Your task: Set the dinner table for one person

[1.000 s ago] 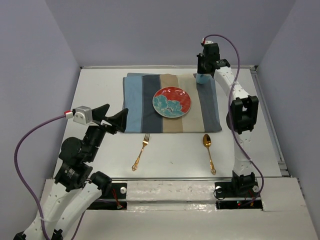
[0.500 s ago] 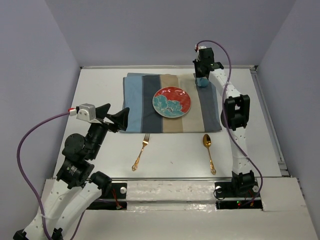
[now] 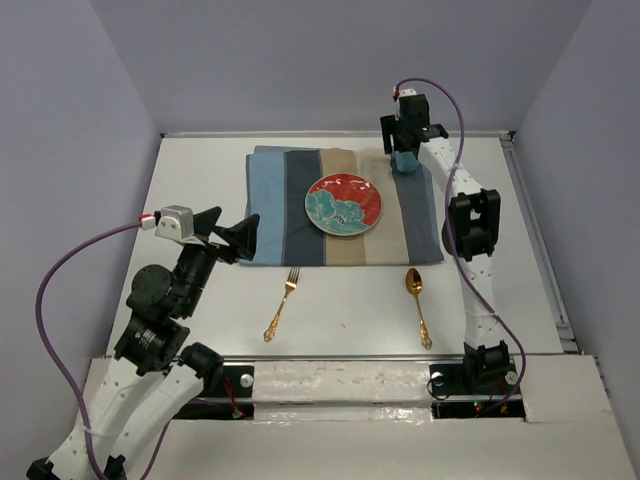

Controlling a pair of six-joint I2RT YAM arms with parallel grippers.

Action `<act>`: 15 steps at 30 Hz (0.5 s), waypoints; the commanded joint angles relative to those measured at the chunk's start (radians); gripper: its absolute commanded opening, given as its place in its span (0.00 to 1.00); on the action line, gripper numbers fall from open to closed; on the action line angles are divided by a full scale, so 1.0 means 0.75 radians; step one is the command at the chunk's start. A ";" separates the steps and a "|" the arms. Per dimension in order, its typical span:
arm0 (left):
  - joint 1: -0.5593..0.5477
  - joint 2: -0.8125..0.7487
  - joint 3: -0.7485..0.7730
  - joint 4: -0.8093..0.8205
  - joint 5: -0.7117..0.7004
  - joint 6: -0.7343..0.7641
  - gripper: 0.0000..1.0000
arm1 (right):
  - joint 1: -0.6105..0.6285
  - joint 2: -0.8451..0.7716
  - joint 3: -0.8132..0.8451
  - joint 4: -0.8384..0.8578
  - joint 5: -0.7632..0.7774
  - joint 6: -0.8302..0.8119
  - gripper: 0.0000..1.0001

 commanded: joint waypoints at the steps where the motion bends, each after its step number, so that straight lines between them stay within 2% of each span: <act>1: 0.009 0.022 0.029 0.042 -0.002 0.021 0.99 | 0.000 -0.180 0.006 0.078 0.008 0.055 0.85; 5: 0.013 0.016 0.031 0.042 0.002 0.019 0.99 | 0.000 -0.399 -0.151 0.076 -0.115 0.181 0.89; 8: 0.015 0.007 0.031 0.040 0.008 0.017 0.99 | 0.049 -0.573 -0.439 0.088 -0.152 0.308 0.90; 10: 0.019 -0.003 0.033 0.040 0.019 0.013 0.99 | 0.096 -0.783 -0.662 0.174 -0.141 0.390 0.90; 11: 0.019 -0.009 0.033 0.040 0.021 0.013 0.99 | 0.157 -0.855 -0.900 0.205 -0.129 0.421 0.90; 13: 0.019 -0.011 0.035 0.040 0.029 0.009 0.99 | 0.224 -1.043 -1.112 0.238 -0.062 0.523 0.89; 14: 0.022 -0.011 0.037 0.040 0.041 0.009 0.99 | 0.259 -1.106 -1.210 0.242 -0.029 0.572 0.87; 15: 0.022 -0.015 0.037 0.042 0.051 0.005 0.99 | 0.314 -1.223 -1.414 0.254 -0.003 0.649 0.84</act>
